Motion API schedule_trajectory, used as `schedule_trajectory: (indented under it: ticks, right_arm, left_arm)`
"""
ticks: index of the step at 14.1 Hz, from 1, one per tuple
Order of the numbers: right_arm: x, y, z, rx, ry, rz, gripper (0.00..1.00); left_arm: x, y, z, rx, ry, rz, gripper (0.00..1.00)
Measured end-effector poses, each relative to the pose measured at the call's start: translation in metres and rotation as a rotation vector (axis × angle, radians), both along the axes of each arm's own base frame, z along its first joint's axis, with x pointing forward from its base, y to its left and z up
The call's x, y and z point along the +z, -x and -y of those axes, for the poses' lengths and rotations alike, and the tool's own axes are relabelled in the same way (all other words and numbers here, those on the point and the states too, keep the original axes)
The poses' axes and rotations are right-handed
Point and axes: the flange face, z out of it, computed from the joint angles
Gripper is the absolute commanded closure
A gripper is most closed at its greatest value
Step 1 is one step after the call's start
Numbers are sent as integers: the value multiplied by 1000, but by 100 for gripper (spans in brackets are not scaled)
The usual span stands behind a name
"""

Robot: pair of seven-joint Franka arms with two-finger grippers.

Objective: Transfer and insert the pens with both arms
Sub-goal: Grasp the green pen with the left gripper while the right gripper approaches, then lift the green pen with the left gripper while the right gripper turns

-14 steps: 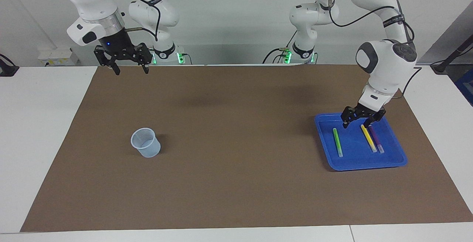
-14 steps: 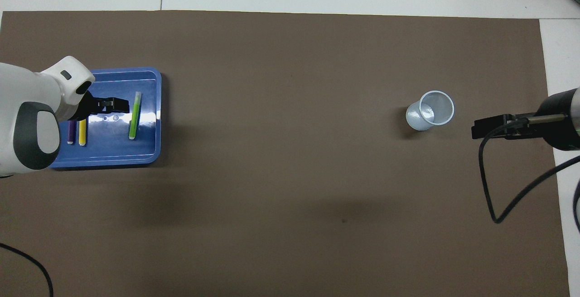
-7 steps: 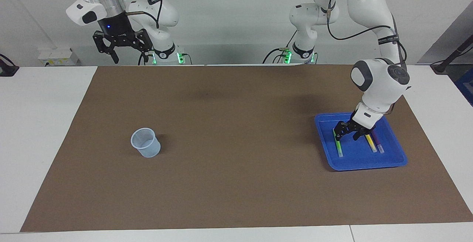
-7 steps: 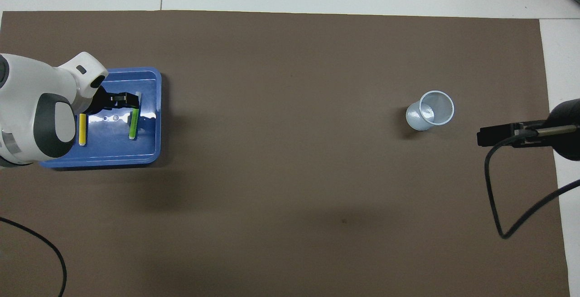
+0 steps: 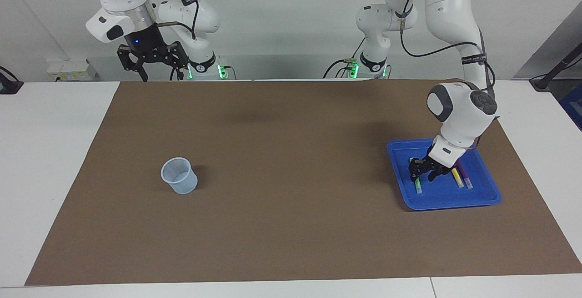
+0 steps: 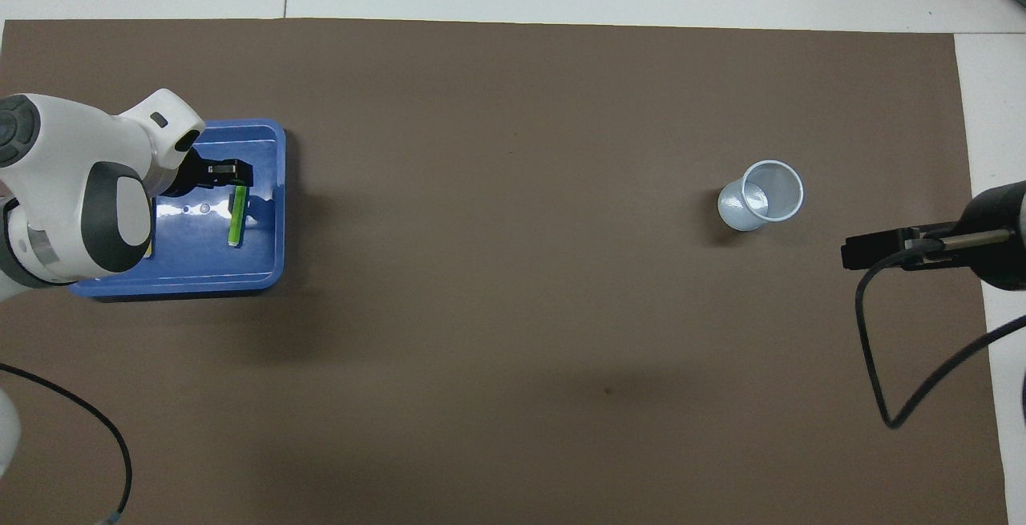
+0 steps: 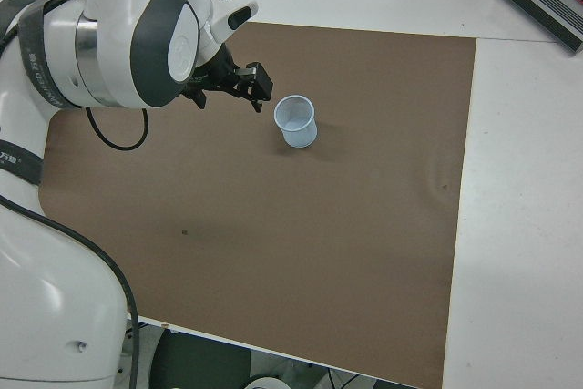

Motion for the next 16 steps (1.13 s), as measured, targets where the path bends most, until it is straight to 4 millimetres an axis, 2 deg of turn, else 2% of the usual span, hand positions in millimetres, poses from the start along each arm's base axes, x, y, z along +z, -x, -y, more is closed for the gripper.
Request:
schedule_trajectory:
  ticks: [4,6,8,10,13,16]
  right_arm:
    - [-38,-2,-1,-24,-63,-33,0]
    - [-61,-3,-4,-77,-110,-46,0]
    - [-75,-3,-9,-136,-128,-46,0]
    - [-82,-2,-18,-193,-165,-61,0]
    - [-81,-5,-35,-374,-300,-67,0]
    - [-85,-5,-67,-491,-383,-79,0]
  left_arm:
    - [-4,0,0,1,0,-6,39]
    - [-6,-1,0,2,-1,1,44]
    - [-10,-2,-1,3,-1,2,45]
    - [-13,-2,0,3,-1,-1,45]
    - [-17,-1,5,-6,-1,-7,45]
    - [-20,0,8,-11,-2,-12,60]
